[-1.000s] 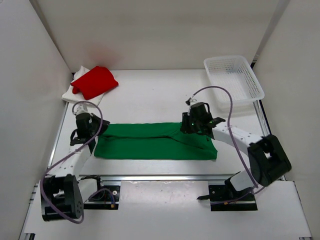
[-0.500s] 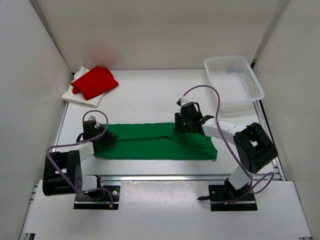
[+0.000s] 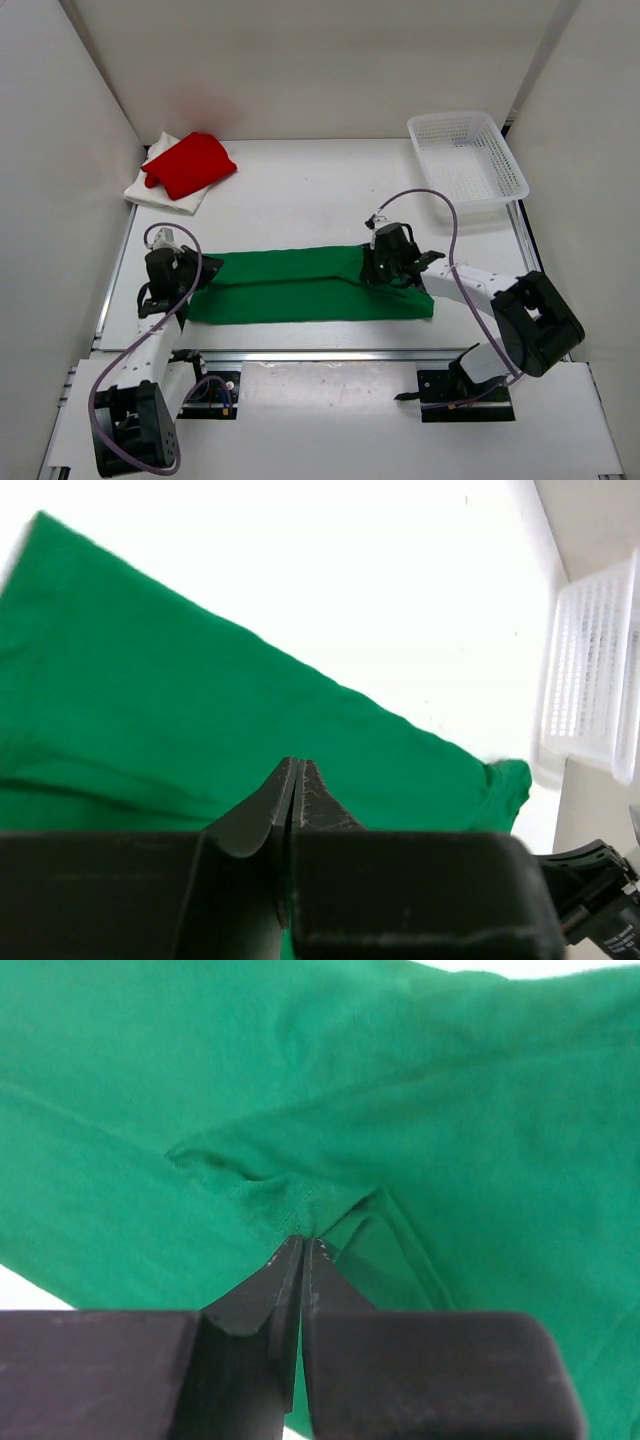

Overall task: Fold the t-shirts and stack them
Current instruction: Fold the other side of the tshirt into a rectangle

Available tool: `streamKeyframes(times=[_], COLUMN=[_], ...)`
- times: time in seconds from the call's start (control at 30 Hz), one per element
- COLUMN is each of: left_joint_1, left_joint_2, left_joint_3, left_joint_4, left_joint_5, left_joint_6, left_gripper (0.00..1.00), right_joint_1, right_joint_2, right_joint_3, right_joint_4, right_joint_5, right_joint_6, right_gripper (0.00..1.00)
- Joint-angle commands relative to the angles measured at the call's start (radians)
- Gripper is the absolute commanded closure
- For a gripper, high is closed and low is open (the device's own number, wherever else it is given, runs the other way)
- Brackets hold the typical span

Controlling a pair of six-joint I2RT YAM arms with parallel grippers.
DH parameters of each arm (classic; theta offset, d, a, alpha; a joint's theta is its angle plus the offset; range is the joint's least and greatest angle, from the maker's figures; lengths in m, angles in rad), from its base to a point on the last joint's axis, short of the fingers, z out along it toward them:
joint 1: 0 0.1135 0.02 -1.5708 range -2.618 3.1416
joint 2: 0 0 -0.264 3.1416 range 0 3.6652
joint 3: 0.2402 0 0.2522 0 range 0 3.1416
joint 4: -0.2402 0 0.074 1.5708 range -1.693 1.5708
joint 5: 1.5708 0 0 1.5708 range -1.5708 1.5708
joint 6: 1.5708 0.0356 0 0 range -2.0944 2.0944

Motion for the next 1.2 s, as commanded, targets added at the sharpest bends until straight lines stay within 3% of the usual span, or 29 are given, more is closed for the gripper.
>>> streamKeyframes(times=[0.0,0.17,0.37,0.47,0.6,0.63,0.8,1.0,1.17], left_joint_1=[-0.034,-0.087,-0.074,-0.057,-0.078,-0.089,-0.129,-0.238,-0.318], left_joint_2=[0.024,0.127,0.211,0.227,0.251,0.253,0.308,0.316,0.342], left_joint_3=[0.046,0.088,0.076,0.075,0.069,0.068,0.075,0.080,0.100], left_joint_4=[-0.048,0.021,0.112,0.124,0.135,0.145,0.167,0.172,0.173], left_joint_5=[-0.021,-0.050,-0.043,-0.040,-0.052,-0.062,-0.061,-0.108,-0.112], left_joint_6=[0.052,0.040,-0.026,-0.039,-0.028,-0.036,-0.040,-0.028,-0.005], left_gripper=[0.88,0.88,0.91,0.91,0.91,0.91,0.92,0.92,0.92], right_joint_1=[0.038,0.084,0.179,0.173,0.054,0.036,-0.161,-0.131,-0.034], right_joint_2=[-0.081,-0.181,-0.229,-0.235,-0.281,-0.278,-0.165,-0.068,-0.118], right_joint_3=[-0.030,-0.114,-0.154,-0.108,-0.097,-0.094,-0.021,-0.016,-0.057], right_joint_4=[0.000,-0.047,0.031,-0.053,-0.063,-0.058,-0.064,-0.115,-0.187], right_joint_5=[-0.009,-0.050,-0.155,-0.176,-0.146,-0.126,-0.077,-0.030,-0.012], right_joint_6=[0.016,0.116,0.211,0.170,0.115,0.108,0.012,-0.017,-0.001], right_gripper=[1.00,1.00,0.83,0.75,0.77,0.82,0.90,1.00,0.99])
